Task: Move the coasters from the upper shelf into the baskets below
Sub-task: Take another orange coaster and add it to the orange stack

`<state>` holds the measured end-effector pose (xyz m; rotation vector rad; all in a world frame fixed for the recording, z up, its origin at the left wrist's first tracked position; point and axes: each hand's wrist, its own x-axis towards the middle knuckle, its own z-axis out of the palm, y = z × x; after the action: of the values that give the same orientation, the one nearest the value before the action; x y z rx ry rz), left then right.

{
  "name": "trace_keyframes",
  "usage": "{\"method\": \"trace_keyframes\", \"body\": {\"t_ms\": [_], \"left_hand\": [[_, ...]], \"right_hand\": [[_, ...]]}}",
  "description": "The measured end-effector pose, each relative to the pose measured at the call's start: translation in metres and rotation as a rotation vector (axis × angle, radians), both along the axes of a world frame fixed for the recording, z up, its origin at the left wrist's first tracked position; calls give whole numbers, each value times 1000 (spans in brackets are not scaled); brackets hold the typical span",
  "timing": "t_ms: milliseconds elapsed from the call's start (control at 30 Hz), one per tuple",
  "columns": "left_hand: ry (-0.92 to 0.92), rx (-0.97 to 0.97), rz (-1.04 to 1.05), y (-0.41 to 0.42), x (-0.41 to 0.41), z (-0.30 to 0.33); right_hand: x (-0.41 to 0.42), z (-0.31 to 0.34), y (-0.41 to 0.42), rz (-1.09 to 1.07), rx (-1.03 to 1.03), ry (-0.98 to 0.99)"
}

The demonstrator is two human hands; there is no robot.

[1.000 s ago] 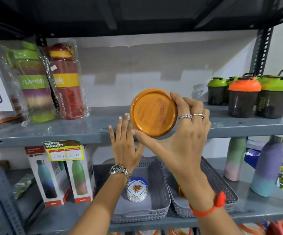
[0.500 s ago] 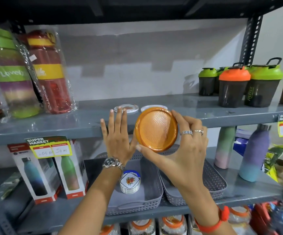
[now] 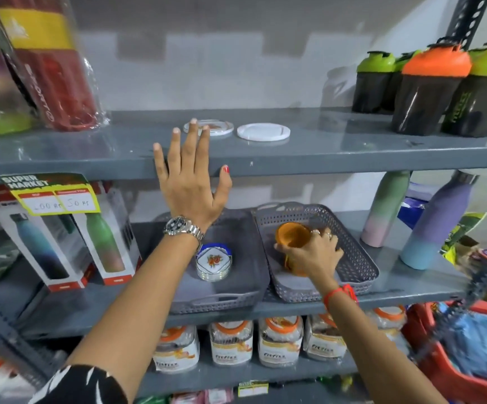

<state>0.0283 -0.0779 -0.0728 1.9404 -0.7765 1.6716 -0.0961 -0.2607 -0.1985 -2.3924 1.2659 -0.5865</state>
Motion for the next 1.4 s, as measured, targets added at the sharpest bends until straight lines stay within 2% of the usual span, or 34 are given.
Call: {"method": "trace_keyframes", "body": {"t_ms": [167, 400, 567, 800, 1233, 1400], "left_hand": [[-47, -22, 12, -1, 6, -1], [-31, -36, 10, -1, 3, -2], [-22, -59, 3, -2, 0, 0], [0, -67, -13, 0, 0, -1], [-8, -68, -24, 0, 4, -3], [-6, -70, -20, 0, 3, -2]], "right_hand": [[17, -25, -40, -13, 127, 217], [31, -50, -50, -81, 83, 371], [33, -50, -54, -18, 43, 442], [29, -47, -52, -52, -74, 369], [25, -43, -51, -53, 128, 365], [26, -43, -50, -57, 125, 357]]}}
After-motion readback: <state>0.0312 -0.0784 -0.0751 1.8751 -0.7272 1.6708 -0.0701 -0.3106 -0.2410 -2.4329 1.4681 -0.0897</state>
